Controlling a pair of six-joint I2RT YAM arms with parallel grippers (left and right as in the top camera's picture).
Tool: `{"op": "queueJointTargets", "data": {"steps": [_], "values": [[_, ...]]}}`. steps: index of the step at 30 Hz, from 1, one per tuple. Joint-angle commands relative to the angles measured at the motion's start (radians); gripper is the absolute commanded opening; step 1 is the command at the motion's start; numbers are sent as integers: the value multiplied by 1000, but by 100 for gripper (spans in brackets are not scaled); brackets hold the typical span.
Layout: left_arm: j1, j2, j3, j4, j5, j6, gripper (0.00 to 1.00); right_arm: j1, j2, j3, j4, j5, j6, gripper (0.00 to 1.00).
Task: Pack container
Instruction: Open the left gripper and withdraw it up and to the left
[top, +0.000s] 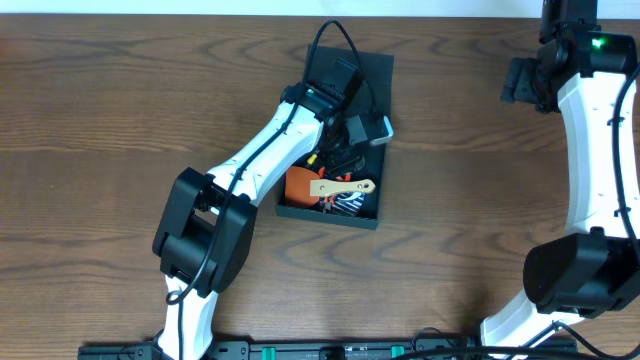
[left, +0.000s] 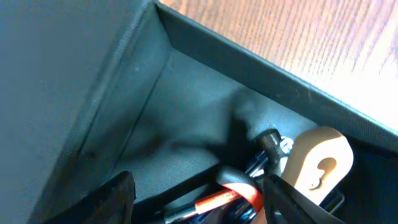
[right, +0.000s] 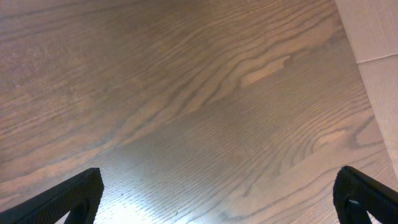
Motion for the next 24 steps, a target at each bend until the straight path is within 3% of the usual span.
{"op": "queueJointTargets", "data": {"steps": [1,6,14,17,24], "values": [[6,-9,65,9,-6,-61,64,-2,-5,14,-1,13,8,99],[9,-43,151,24,-40,-120,64,-2,-5,14,-1,13,8,99],[9,-174,233,125,-215,-226,64,-2,-5,14,-1,13,8,99],[9,-236,233,164,-343,-311,64,-2,-5,14,-1,13,8,99],[9,-362,233,120,-868,-606,64,-2,-5,14,0,13,7,99]]}}
